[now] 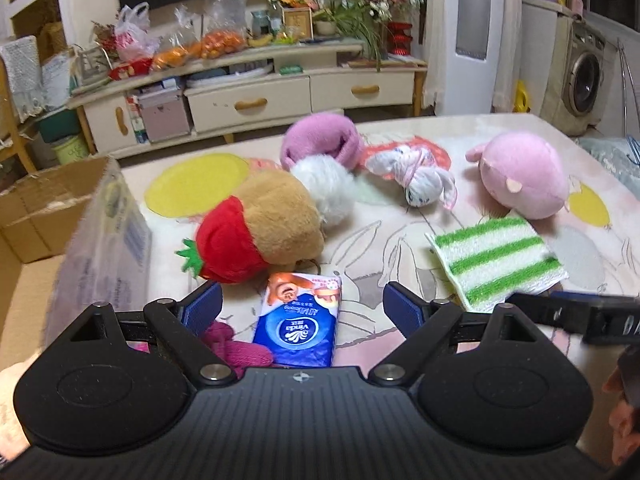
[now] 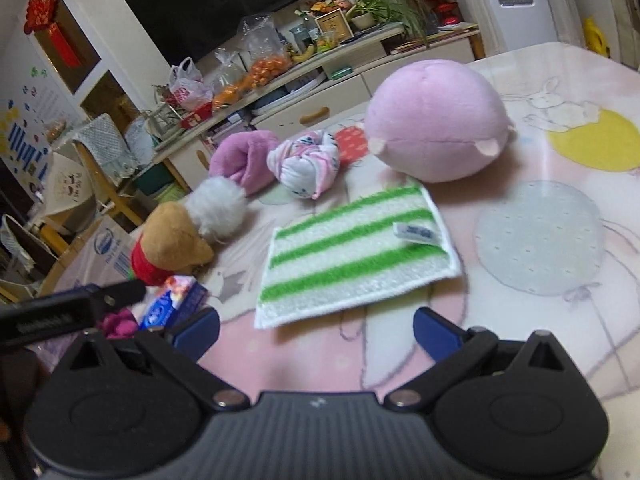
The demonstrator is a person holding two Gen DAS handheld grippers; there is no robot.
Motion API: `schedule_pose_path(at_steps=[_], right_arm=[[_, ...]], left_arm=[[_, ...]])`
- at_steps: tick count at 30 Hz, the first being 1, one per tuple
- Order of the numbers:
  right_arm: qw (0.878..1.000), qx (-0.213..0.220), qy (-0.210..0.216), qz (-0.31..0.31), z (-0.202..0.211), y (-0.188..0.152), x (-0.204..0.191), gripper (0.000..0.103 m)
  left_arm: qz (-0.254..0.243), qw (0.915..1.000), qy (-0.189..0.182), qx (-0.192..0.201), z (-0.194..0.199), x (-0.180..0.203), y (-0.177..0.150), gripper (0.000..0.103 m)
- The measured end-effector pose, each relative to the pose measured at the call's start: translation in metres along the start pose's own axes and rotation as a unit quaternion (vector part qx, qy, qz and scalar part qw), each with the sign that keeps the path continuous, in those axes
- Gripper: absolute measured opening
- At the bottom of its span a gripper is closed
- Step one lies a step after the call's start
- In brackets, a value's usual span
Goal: Organize soft objects
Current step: 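Grasp the blue Vinda tissue pack with the left tool while the right tool lifts the striped cloth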
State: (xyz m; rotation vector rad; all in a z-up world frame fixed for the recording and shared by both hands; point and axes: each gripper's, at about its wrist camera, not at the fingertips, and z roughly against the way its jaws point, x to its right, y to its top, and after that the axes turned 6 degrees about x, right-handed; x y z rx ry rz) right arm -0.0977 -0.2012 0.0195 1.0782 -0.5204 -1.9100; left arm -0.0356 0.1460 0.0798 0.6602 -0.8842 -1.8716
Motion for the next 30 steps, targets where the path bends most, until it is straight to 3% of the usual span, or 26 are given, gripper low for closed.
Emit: schedule_pose_path(at_steps=[12,19,25,30], right_arm=[[0.988,0.051,0.065,-0.128,-0.017,0.026,0.034,0.102],[0.984,0.071,0.119,-0.113,-0.023,0.032,0.019,0.091],[0.987,0.073,0.115,-0.086,-0.033,0.035,0.01,0.091],[0.983,0.083,0.143,-0.079,-0.035,0.039,0.005,0.089]], left_arm=[[-0.011,0.9996,-0.005,-0.025,-0.034,0.003,-0.008,0.103],[-0.03,0.9992,-0.013,-0.025,-0.041,0.009,-0.012,0.103],[-0.035,0.9987,-0.014,-0.036,-0.045,0.013,-0.016,0.09],[-0.001,0.9988,-0.036,-0.032,-0.04,0.014,-0.015,0.081]])
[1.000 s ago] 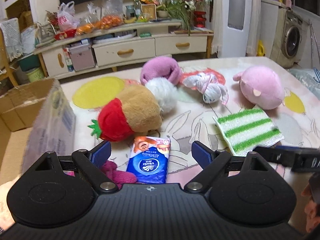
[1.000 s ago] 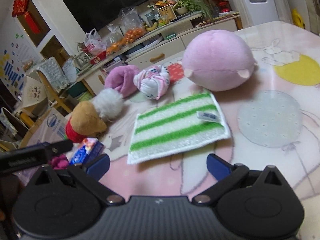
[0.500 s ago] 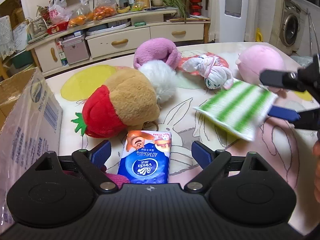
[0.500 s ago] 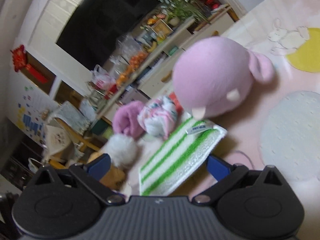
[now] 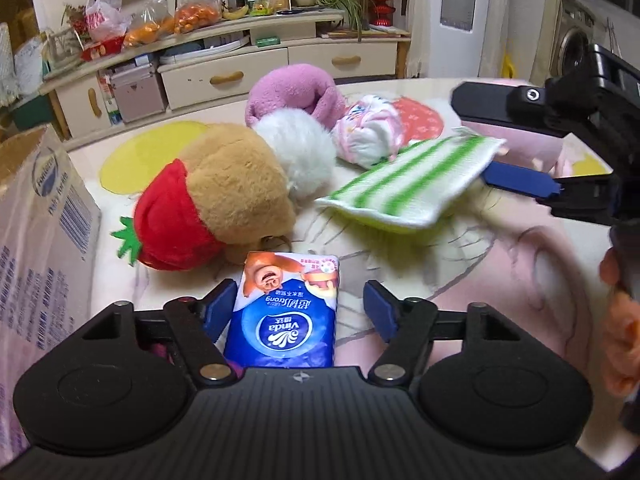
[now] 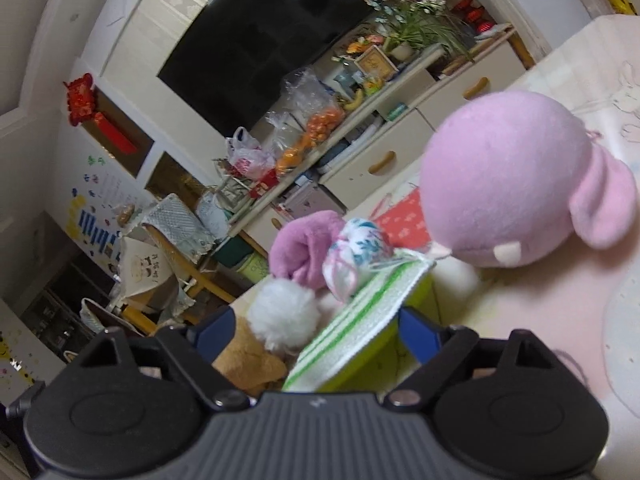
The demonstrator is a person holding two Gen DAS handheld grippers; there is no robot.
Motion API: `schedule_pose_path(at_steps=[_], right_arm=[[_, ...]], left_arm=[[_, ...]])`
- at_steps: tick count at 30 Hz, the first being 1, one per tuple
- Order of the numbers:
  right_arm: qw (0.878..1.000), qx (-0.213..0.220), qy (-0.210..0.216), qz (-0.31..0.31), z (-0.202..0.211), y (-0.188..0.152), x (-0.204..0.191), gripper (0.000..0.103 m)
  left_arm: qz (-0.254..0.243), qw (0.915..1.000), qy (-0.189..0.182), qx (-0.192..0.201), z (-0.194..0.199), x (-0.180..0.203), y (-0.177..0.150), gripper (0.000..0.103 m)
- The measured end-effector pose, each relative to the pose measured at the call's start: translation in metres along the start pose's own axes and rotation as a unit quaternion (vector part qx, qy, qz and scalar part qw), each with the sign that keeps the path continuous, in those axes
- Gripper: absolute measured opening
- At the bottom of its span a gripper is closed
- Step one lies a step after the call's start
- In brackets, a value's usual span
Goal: Organize soft objects
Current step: 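Grasp the blue Vinda tissue pack with the left tool while the right tool lifts the striped cloth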
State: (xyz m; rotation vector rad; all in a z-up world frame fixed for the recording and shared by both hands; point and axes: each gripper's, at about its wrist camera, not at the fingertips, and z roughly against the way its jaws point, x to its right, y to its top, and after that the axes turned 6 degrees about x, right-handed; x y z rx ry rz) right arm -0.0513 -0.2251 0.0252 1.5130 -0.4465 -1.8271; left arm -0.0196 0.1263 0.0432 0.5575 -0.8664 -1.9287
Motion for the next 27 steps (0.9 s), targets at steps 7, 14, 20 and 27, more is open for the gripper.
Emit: schedule_pose_path(at_steps=[7,14,20,27], right_arm=[[0.999,-0.014,-0.004,0.039,-0.014,-0.004,-0.006,0.089],[0.999,-0.032,-0.029,0.03,-0.033,-0.007,0.001,0.086],[0.998,-0.028,-0.048,0.029,-0.036,-0.007,0.004,0.068],[0.997,-0.015,-0.078,0.008,-0.023,-0.002,0.013,0.072]], left_arm=[[-0.016,0.9998,-0.01,0.004,-0.003,0.017,-0.005,0.084],[-0.028,0.9996,0.007,0.006,-0.007,0.025,-0.01,0.071],[0.005,0.9997,0.016,0.018,-0.002,0.019,-0.007,0.063],[0.033,0.9986,0.014,0.039,0.008,0.018,0.004,0.062]])
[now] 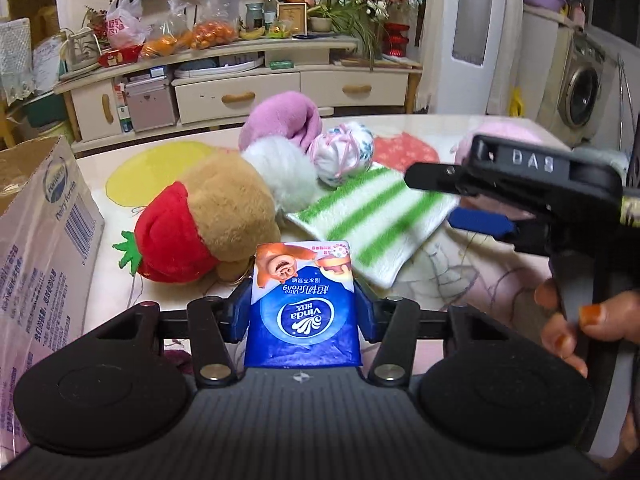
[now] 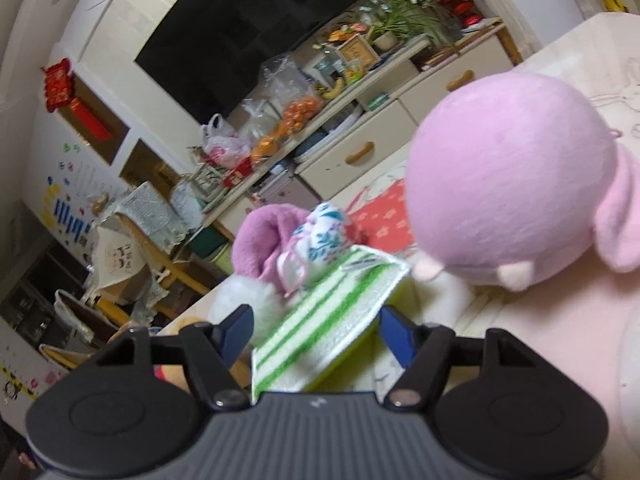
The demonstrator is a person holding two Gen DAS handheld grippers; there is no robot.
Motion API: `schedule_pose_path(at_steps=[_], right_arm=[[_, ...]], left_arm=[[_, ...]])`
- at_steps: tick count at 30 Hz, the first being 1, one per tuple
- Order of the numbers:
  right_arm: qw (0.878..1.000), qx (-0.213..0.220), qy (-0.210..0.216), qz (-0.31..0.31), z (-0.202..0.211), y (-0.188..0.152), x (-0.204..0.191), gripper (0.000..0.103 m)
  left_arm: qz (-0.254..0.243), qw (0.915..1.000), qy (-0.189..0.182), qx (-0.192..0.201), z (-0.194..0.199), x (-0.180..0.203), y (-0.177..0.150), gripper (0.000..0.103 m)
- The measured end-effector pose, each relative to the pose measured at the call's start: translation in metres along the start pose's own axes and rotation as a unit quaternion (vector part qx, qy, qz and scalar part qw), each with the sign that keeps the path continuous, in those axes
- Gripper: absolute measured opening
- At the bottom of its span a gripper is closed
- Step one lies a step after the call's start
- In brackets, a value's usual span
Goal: Organize soft objects
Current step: 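Release the striped cloth and grasp the round pink plush with the right tool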
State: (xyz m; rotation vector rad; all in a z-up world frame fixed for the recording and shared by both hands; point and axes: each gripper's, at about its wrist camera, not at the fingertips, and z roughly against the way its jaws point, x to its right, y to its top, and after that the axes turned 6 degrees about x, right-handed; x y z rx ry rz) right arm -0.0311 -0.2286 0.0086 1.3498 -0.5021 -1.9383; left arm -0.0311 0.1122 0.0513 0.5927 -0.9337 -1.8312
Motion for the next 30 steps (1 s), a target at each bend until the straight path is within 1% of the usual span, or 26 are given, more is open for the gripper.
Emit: schedule_pose_path(at_steps=[2,4,6,7,8,10,11,13,16,18,19,21,24,28,30], right_arm=[[1.0,0.005,-0.012,0.007,0.007,0.002,-0.003,0.078],[0.999,0.021,-0.024,0.019,0.019,0.002,-0.008,0.082],[0.997,0.048,-0.047,0.049,0.035,0.002,-0.016,0.091],[0.993,0.068,-0.062,0.07,0.045,0.002,-0.019,0.094],[0.988,0.095,-0.077,0.09,0.056,0.002,-0.022,0.103],[0.978,0.142,-0.108,0.108,0.072,0.005,-0.02,0.102],[0.977,0.15,-0.117,0.102,0.076,0.01,-0.014,0.102],[0.981,0.139,-0.12,0.066,0.074,0.023,0.003,0.102],[0.984,0.12,-0.132,-0.021,0.066,0.036,0.037,0.102],[0.986,0.099,-0.111,-0.074,0.055,0.044,0.06,0.102],[0.985,0.091,-0.108,-0.094,0.051,0.049,0.067,0.102],[0.983,0.093,-0.103,-0.117,0.044,0.053,0.077,0.103],[0.985,0.102,-0.091,-0.108,0.037,0.055,0.074,0.103],[0.989,0.091,-0.098,-0.058,0.021,0.058,0.065,0.103],[0.991,0.093,-0.093,-0.026,0.014,0.056,0.059,0.103]], left_arm=[[0.005,1.0,-0.004,0.002,0.003,0.002,0.002,0.063],[0.011,0.9999,-0.011,0.002,0.004,0.002,0.004,0.063],[0.019,0.9997,-0.017,0.002,0.005,0.003,0.004,0.063],[0.022,0.9996,-0.019,0.002,0.006,0.004,0.005,0.063],[0.024,0.9995,-0.02,0.004,0.006,0.005,0.005,0.063],[0.023,0.9995,-0.023,0.006,0.007,0.005,0.005,0.063],[0.024,0.9994,-0.026,0.006,0.007,0.005,0.004,0.063],[0.025,0.9992,-0.03,0.004,0.007,0.003,0.003,0.063],[0.021,0.9992,-0.035,-0.002,0.006,0.002,0.001,0.063],[0.017,0.9992,-0.037,-0.005,0.006,0.003,0.0,0.063],[0.015,0.9992,-0.038,-0.006,0.007,0.003,-0.002,0.063],[0.012,0.9991,-0.04,-0.01,0.007,0.005,-0.002,0.063],[0.011,0.9989,-0.042,-0.015,0.006,0.005,-0.003,0.063],[0.008,0.9987,-0.045,-0.021,0.006,0.002,-0.003,0.063],[0.008,0.9986,-0.046,-0.025,0.006,0.006,-0.004,0.063]])
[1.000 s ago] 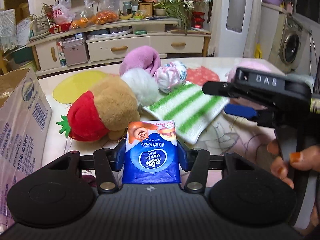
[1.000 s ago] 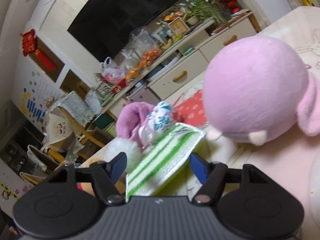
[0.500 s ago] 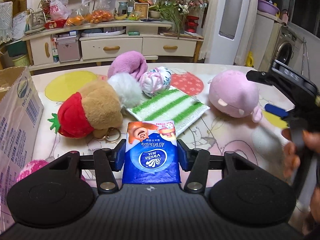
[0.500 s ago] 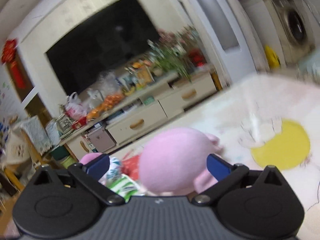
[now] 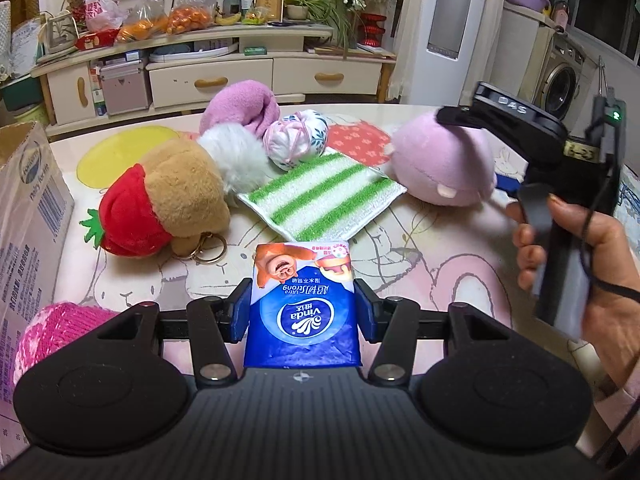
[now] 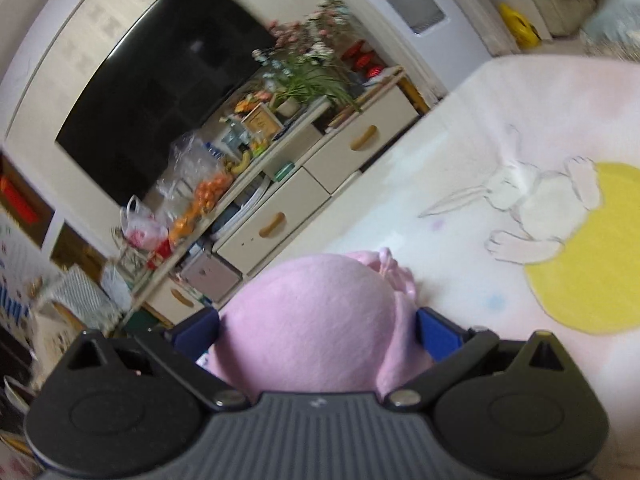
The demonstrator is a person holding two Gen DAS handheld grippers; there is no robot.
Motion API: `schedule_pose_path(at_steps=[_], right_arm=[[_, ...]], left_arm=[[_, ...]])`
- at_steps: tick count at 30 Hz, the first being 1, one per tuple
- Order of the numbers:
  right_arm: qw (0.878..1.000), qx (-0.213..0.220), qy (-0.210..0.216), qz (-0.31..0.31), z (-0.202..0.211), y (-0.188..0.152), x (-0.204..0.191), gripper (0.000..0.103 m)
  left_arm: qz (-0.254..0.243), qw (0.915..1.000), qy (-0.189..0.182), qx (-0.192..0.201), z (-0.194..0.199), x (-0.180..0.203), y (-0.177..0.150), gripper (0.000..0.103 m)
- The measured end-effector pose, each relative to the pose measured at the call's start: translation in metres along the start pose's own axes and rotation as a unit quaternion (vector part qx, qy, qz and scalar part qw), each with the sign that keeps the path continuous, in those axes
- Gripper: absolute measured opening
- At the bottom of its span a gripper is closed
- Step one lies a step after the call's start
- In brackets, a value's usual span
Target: Organize soft objects
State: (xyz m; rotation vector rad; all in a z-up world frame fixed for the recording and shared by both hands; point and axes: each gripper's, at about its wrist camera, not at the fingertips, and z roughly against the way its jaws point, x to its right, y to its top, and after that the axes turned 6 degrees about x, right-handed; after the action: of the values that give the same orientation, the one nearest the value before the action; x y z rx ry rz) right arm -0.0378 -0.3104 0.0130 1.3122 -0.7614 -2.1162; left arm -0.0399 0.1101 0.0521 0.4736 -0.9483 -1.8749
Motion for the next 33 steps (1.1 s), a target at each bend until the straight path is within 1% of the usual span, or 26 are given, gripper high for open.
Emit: schedule_pose_path(at_steps=[3,7,10,11,15,18,22,33], right_arm=[[0.999,-0.007,0.015,0.052,-0.007,-0.005,-0.009,0.103],[0.996,-0.031,0.03,0.084,-0.013,-0.006,-0.016,0.103],[0.991,-0.06,0.056,0.106,-0.014,-0.008,-0.022,0.102],[0.989,-0.064,0.063,0.115,-0.014,-0.01,-0.024,0.1],[0.981,-0.061,0.071,0.168,-0.01,-0.019,-0.042,0.093],[0.977,-0.061,0.077,0.187,-0.008,-0.024,-0.05,0.091],[0.971,-0.045,0.072,0.223,-0.001,-0.033,-0.061,0.089],[0.962,-0.016,0.042,0.268,0.029,-0.048,-0.078,0.087]], left_arm=[[0.002,1.0,0.001,-0.004,0.0,-0.001,0.0,0.063],[0.003,1.0,0.002,-0.006,0.0,0.0,0.0,0.063],[0.004,1.0,0.005,-0.007,-0.001,0.001,0.002,0.063],[0.005,0.9999,0.006,-0.007,-0.001,0.001,0.003,0.063],[0.012,0.9999,0.009,-0.004,0.0,0.002,0.004,0.063],[0.016,0.9998,0.008,-0.001,0.003,0.003,0.003,0.063],[0.024,0.9997,0.005,0.005,0.007,0.005,0.004,0.063],[0.04,0.999,-0.007,0.019,0.022,0.004,0.001,0.063]])
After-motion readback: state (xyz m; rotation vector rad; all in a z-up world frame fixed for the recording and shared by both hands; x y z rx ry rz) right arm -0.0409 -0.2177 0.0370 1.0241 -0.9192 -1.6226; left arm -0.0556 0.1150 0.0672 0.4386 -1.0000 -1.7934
